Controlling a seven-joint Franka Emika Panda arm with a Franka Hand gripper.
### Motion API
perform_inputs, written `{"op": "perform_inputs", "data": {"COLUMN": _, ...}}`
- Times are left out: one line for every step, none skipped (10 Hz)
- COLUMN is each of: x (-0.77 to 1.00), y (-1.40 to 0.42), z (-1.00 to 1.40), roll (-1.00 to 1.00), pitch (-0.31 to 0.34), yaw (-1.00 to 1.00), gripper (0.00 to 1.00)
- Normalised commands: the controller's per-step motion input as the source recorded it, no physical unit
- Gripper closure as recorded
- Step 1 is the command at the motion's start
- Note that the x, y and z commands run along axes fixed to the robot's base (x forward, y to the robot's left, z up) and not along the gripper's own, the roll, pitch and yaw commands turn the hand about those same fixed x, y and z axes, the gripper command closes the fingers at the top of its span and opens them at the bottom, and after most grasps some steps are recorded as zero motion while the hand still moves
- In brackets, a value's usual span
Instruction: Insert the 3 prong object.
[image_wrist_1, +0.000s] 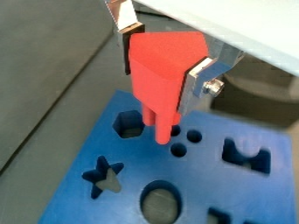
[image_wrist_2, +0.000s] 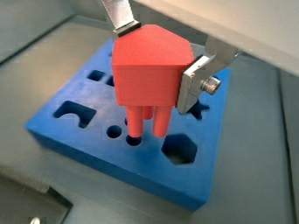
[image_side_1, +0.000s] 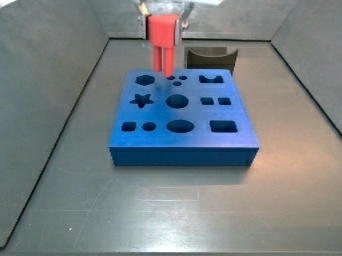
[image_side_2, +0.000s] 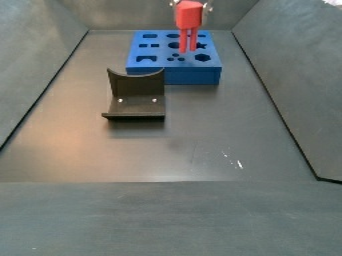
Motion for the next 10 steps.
{"op": "perform_inputs", "data": {"x": 0.23, "y": 0.0, "z": 0.0, "roll": -0.03, "pitch": 0.0, "yaw": -0.89, "gripper": 1.0}}
{"op": "perform_inputs", "data": {"x": 0.36, "y": 0.02, "z": -0.07, "roll": 0.0, "pitch": 0.0, "yaw": -0.79, "gripper": 1.0}}
{"op": "perform_inputs", "data": {"x": 0.33, "y": 0.1, "z": -0.18, "roll": 0.0, "pitch": 0.0, "yaw": -0.83, "gripper": 1.0}}
{"op": "perform_inputs", "data": {"x": 0.41, "y": 0.13, "z": -0.26, "roll": 0.04, "pitch": 0.0, "yaw": -0.75, "gripper": 1.0}}
{"op": "perform_inputs", "data": {"x": 0.37, "y": 0.02, "z": -0.5, "roll": 0.0, "pitch": -0.041, "yaw": -0.38, "gripper": 1.0}}
{"op": "perform_inputs", "data": {"x": 0.15, "y": 0.0, "z": -0.32, "roll": 0.06, "pitch": 0.0, "yaw": -0.07, "gripper": 1.0}}
{"op": "perform_inputs", "data": {"x": 0.0, "y": 0.0, "z": -0.11, "roll": 0.07, "pitch": -0.001, "yaw": -0.07, "gripper": 1.0}}
{"op": "perform_inputs", "data": {"x": -0.05, "y": 0.01, "z": -0.24, "roll": 0.03, "pitch": -0.073, "yaw": 0.0, "gripper": 1.0}}
{"op": "perform_inputs", "data": {"x": -0.19, "y": 0.0, "z": -0.51, "roll": 0.1, "pitch": -0.206, "yaw": 0.0, "gripper": 1.0}}
{"op": "perform_inputs", "data": {"x": -0.16, "y": -0.06, "z": -0.53, "roll": 0.15, "pitch": -0.236, "yaw": 0.0, "gripper": 1.0}}
